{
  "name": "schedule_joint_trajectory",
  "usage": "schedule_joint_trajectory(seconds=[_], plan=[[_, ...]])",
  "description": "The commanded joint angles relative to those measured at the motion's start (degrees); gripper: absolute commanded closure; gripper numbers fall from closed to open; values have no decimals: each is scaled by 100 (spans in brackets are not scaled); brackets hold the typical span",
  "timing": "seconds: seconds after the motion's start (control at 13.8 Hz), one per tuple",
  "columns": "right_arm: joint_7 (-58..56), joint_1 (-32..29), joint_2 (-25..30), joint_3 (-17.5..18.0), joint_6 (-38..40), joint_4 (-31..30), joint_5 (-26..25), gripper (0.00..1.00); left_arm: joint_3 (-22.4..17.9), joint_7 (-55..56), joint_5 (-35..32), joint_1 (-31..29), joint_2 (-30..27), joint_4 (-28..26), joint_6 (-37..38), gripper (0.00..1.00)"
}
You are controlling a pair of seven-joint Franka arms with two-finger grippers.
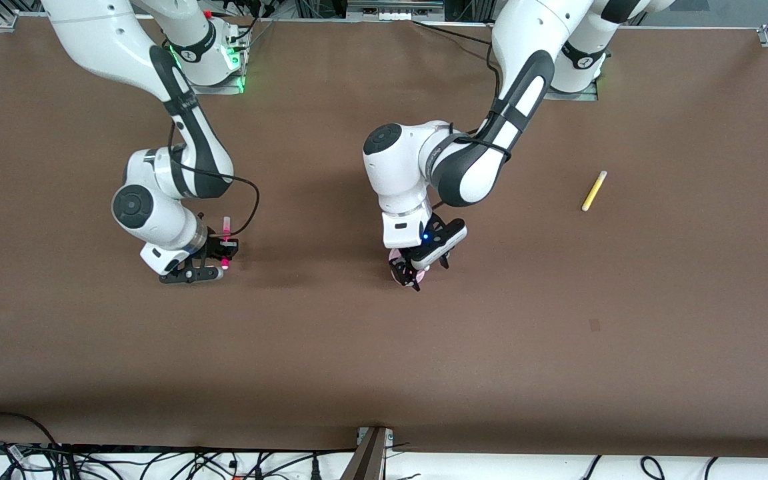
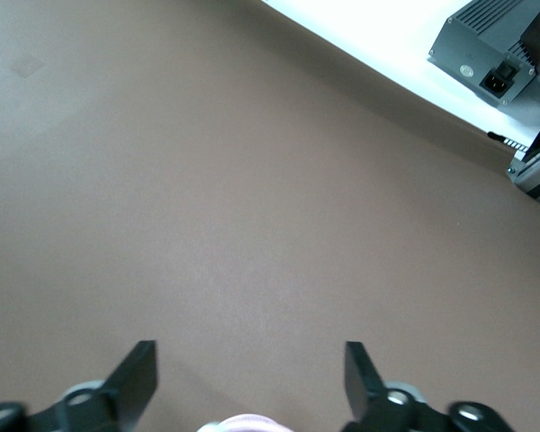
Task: Organize pens into pink holder with both arms
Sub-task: 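Release the purple marker and withdraw the left gripper while right lifts pink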
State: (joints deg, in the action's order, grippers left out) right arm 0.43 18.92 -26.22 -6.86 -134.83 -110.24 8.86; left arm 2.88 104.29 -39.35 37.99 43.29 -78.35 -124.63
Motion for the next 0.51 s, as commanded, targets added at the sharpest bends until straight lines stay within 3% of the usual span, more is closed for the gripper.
schedule_joint_trajectory(seconds=[0.0, 0.22, 0.43], plan=[[-368, -38, 371, -130, 938, 501, 107, 100, -103, -197, -152, -1, -118, 162, 237, 0], [-386, -38, 547, -184, 1852, 1170, 107, 100, -16, -882, 110, -378, -557, 136, 570, 0], [-386, -12, 907, -71, 1952, 1207, 125, 100, -15, -2610, 1364, -878, -1101, 109, 842, 0]])
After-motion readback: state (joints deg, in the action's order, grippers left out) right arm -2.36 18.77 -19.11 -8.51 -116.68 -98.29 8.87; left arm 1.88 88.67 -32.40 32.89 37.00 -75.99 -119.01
